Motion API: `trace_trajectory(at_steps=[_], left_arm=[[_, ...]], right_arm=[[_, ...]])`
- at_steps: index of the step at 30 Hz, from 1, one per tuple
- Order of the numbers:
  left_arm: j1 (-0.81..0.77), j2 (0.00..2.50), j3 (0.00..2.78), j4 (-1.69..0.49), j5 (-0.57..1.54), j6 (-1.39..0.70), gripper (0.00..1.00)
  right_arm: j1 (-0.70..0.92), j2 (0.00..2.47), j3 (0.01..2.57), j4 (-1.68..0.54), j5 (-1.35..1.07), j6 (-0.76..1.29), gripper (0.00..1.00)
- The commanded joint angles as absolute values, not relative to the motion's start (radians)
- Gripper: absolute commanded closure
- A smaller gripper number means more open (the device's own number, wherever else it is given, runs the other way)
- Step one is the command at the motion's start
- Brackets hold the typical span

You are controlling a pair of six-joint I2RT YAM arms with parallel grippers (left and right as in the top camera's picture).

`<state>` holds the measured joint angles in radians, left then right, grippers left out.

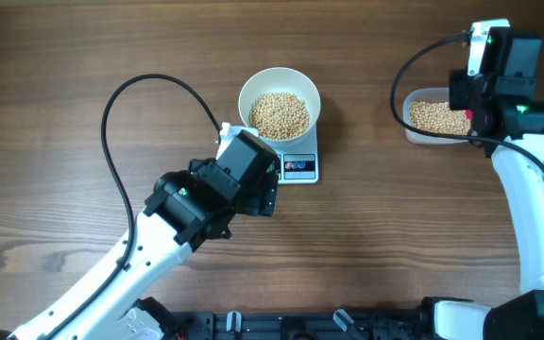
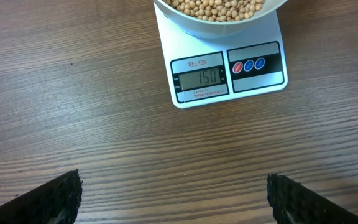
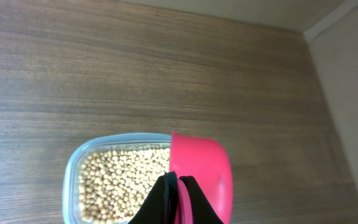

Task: Scoop item into bowl and weigh 150g on scale
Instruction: 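Lower the scoop into the tub and open the right gripper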

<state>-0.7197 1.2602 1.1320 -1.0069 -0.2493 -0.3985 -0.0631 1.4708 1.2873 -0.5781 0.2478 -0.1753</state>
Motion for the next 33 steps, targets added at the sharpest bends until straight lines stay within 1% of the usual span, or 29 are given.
trace_trajectory(at_steps=[1, 3, 7, 11, 13, 16, 18, 22, 28, 29, 30, 31, 33], left_arm=[[-0.716, 1.259, 1.127, -1.007, -0.252, -0.4, 0.0], [-0.716, 1.259, 1.127, -1.007, -0.252, -0.4, 0.0], [-0.716, 1.259, 1.127, -1.007, -0.252, -0.4, 0.0], [-0.716, 1.259, 1.128, -1.007, -0.252, -0.4, 0.0], [-0.716, 1.259, 1.127, -1.007, -0.252, -0.4, 0.0], [-0.716, 1.259, 1.127, -1.007, -0.252, -0.4, 0.0], [-0.716, 1.259, 1.127, -1.007, -0.252, -0.4, 0.0], [-0.716, 1.259, 1.128, -1.007, -0.252, -0.4, 0.0], [-0.716, 1.259, 1.127, -1.007, -0.252, -0.4, 0.0], [-0.716, 1.259, 1.127, -1.007, -0.252, -0.4, 0.0], [-0.716, 1.259, 1.128, -1.007, -0.252, -0.4, 0.0], [-0.716, 1.259, 1.127, -1.007, -0.252, -0.4, 0.0], [-0.716, 1.259, 1.127, -1.007, -0.252, -0.4, 0.0]], right_arm=[[-0.099, 1.481, 1.303, -0.57, 0.064, 0.036, 0.96], [-0.144, 1.481, 1.303, -0.572, -0.062, 0.128, 0.96], [-0.217, 1.482, 1.301, -0.595, -0.183, 0.317, 0.96], [-0.256, 1.482, 1.245, -0.63, -0.193, 0.633, 0.96], [-0.257, 1.482, 1.206, -0.617, -0.189, 0.723, 0.96], [-0.257, 1.482, 1.158, -0.619, -0.12, 0.86, 0.96], [-0.257, 1.482, 1.132, -0.611, -0.092, 0.911, 0.96], [-0.257, 1.482, 1.104, -0.574, -0.031, 0.949, 0.96], [-0.256, 1.482, 1.104, -0.587, -0.019, 0.954, 0.96], [-0.255, 1.482, 1.104, -0.59, -0.019, 0.954, 0.93], [-0.255, 1.482, 1.104, -0.594, -0.02, 0.954, 0.81], [-0.255, 1.482, 1.104, -0.6, -0.02, 0.953, 0.71], [-0.255, 1.482, 1.104, -0.634, -0.023, 0.947, 0.58]])
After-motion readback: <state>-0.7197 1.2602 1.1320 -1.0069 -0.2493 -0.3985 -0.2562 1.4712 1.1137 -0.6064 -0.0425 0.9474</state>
